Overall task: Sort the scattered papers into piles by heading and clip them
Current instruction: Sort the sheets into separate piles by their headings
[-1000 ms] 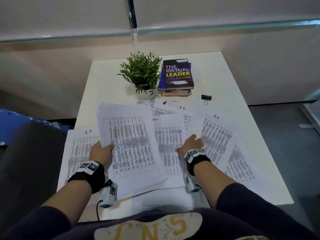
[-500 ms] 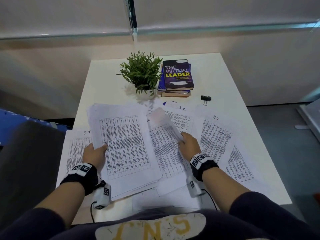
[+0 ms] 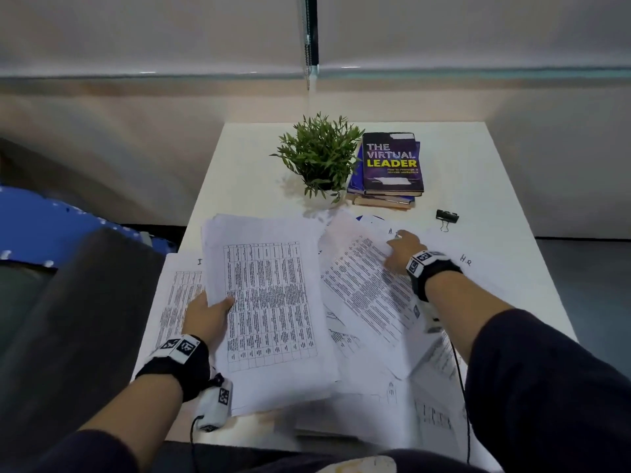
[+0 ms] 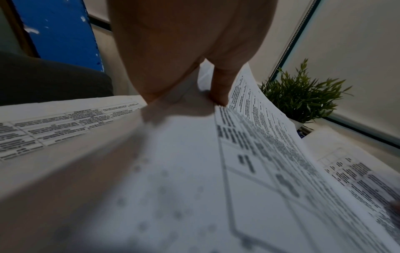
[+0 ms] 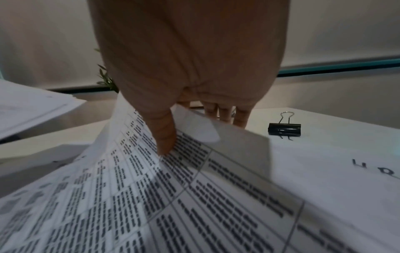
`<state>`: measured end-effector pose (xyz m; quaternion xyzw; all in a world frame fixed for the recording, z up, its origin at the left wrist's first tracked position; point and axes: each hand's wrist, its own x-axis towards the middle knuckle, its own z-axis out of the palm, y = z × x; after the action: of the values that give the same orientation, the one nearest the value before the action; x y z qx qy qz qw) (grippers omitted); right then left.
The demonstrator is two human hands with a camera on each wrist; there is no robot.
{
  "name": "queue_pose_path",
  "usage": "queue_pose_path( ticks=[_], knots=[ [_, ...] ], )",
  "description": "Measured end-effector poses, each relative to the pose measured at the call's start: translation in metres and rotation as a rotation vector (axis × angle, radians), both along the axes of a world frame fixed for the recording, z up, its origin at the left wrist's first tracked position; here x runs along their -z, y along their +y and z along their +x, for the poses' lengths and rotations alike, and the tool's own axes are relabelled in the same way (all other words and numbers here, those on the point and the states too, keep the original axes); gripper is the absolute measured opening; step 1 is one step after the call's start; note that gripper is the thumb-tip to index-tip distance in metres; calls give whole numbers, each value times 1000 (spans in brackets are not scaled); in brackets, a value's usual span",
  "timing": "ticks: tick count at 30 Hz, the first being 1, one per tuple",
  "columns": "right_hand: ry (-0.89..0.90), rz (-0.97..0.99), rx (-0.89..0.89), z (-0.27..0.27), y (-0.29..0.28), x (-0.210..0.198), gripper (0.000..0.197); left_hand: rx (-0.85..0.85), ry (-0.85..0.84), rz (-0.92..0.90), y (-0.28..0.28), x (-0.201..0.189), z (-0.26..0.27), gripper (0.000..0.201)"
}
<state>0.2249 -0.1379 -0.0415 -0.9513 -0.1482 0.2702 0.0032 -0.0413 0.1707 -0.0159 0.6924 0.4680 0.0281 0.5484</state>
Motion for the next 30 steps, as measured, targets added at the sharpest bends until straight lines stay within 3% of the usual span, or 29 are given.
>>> queue_pose_path(
  ticks=[3, 8, 14, 19, 22, 26, 30],
  knots=[
    [42, -104, -40, 10, 5, 4, 67, -9, -8, -21, 2, 3, 3, 37],
    [-22, -172, -27, 5, 3, 15, 56, -8, -9, 14, 0, -3, 10, 22],
    [-231, -43, -86, -16, -14, 20, 36, 10, -32, 9, -5, -3, 19, 29],
    [-327, 28, -128, -49, -32, 24, 38, 31, -26, 20, -12, -11, 24, 30],
    [-354, 63, -145, -61, -38, 25, 44, 37, -31, 31, -13, -12, 25, 33],
    [-286, 195, -23, -70, -32, 17, 22, 54, -16, 67, -12, -13, 22, 36],
    [-103, 375, 213, -68, -32, 0, 56, 48, -21, 88, -9, -13, 16, 39]
  ],
)
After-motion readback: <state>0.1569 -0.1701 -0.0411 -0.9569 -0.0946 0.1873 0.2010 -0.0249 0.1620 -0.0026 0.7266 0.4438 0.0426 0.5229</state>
